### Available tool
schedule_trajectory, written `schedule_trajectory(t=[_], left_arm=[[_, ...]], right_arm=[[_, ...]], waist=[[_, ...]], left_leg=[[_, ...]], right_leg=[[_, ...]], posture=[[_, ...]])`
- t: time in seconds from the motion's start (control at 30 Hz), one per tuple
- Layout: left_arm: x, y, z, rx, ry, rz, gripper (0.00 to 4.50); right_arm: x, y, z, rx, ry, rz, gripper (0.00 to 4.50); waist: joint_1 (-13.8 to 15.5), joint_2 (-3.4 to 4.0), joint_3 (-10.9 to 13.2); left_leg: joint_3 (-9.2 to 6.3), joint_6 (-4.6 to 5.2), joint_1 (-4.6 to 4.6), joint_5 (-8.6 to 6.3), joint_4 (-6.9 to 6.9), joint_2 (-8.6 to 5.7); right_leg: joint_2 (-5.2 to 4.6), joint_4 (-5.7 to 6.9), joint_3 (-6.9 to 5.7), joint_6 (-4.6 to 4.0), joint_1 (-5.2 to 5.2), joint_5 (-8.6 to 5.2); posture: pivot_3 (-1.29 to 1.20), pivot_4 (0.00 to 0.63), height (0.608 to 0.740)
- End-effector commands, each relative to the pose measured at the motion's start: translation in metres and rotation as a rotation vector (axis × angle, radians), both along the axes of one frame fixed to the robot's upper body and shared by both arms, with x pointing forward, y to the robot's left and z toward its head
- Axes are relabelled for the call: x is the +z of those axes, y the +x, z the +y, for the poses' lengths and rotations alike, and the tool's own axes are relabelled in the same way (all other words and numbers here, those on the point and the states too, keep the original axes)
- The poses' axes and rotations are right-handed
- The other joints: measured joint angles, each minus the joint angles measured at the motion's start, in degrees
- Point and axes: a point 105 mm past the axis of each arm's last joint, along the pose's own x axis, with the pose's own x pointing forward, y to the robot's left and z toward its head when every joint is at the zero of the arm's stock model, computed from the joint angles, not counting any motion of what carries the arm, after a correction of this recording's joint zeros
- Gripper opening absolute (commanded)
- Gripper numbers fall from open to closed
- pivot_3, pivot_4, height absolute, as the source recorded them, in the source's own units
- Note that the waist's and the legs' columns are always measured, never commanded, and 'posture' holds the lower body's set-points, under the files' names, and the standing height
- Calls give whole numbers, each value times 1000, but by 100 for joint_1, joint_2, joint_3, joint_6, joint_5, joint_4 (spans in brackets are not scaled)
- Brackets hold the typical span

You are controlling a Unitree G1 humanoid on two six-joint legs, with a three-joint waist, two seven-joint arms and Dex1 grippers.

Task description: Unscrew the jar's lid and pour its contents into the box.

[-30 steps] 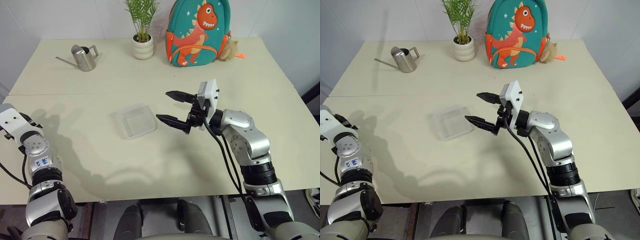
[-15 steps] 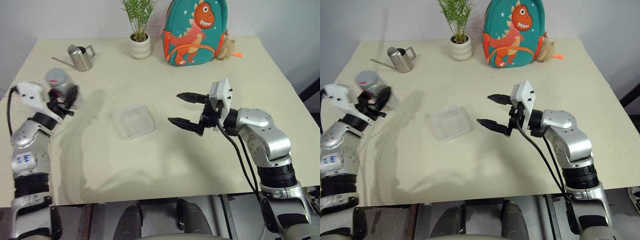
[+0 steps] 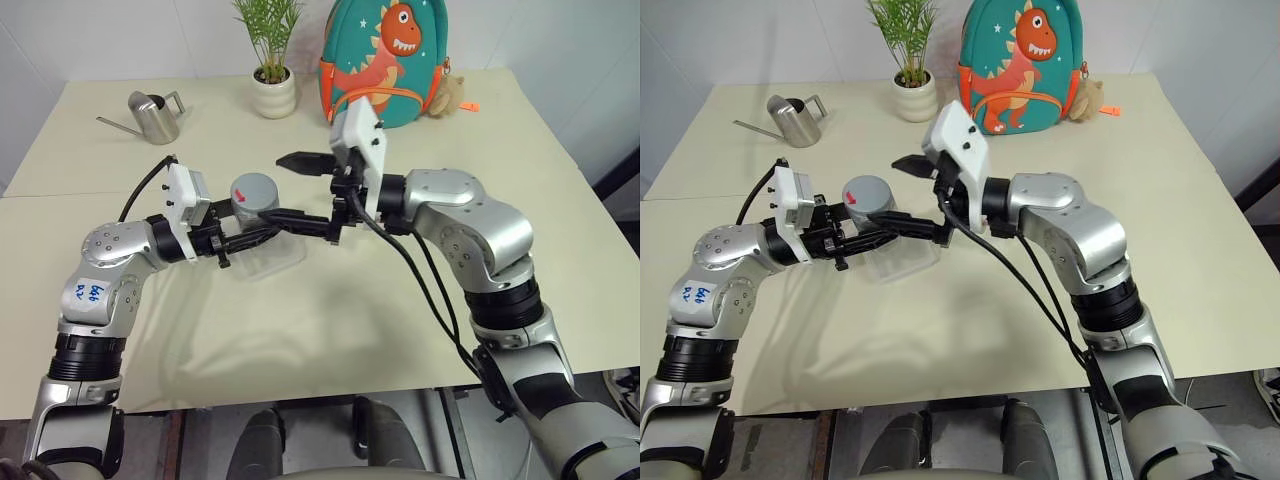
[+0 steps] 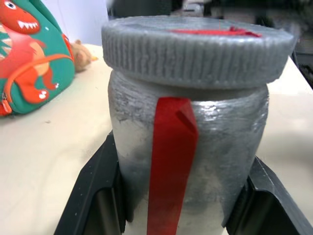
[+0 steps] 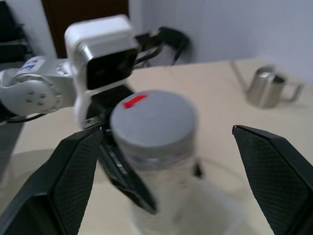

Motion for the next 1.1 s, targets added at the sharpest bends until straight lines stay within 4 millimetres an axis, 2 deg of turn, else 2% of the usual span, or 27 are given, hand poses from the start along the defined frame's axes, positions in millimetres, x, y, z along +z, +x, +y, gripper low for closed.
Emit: schedule_trajectory(t=[0.03, 0.27, 0.57, 0.67, 0.8, 1.0, 1.07, 1.1], left_arm=[[9, 0, -2, -1, -13, -33, 1925], [2, -3, -8, -11, -35, -14, 1925], [1, 0, -10, 6, -73, -11, 1925], [3, 0, -12, 0, -94, -11, 1925], [6, 1, -12, 0, -123, -9, 1925], [13, -2, -13, -55, -150, 5, 1925], [18, -13, -17, -174, -169, 20, 1925], [22, -20, -19, -244, -173, 19, 1925]], right_arm=[[11, -10, 10, 50, 29, -4, 4500], [16, -1, 11, 12, 79, 4, 4500], [20, -3, 15, 18, 120, 0, 4500], [21, -6, 16, 36, 133, -5, 3893], [19, -8, 15, 55, 120, -17, 2630], [18, 3, 6, 54, 80, -47, 2547], [19, -3, -1, 157, 46, -73, 2547], [21, -12, -7, 264, 24, -86, 2547]], waist=[[0, 0, 0], [-5, 0, 0], [-4, 0, 0], [-2, 0, 0], [0, 0, 0], [-4, 0, 0], [-4, 0, 0], [-3, 0, 1]], left_leg=[[0, 0, -1, 0, 0, 0], [1, 0, 1, 0, 1, 0], [1, 0, 1, 0, 1, 0], [1, 0, 1, 0, 1, 0], [1, 0, 1, 0, 2, 0], [1, 0, 2, 0, 1, 0], [2, 0, 0, 0, 4, 0], [2, 0, 0, 0, 4, 0]], right_leg=[[0, 0, 0, 0, -1, 0], [0, 4, 1, 0, -1, 0], [0, 2, 1, 0, -1, 0], [0, 3, 2, 0, -1, 0], [0, 3, 2, 0, -1, 0], [1, 3, 2, 0, -1, 0], [1, 3, 2, 0, -1, 0], [1, 2, 2, 0, 0, 0]], posture=[[0, 150, 740], [0, 150, 740], [0, 150, 740], [0, 150, 740], [0, 150, 740], [0, 150, 740], [0, 150, 740], [0, 150, 740]])
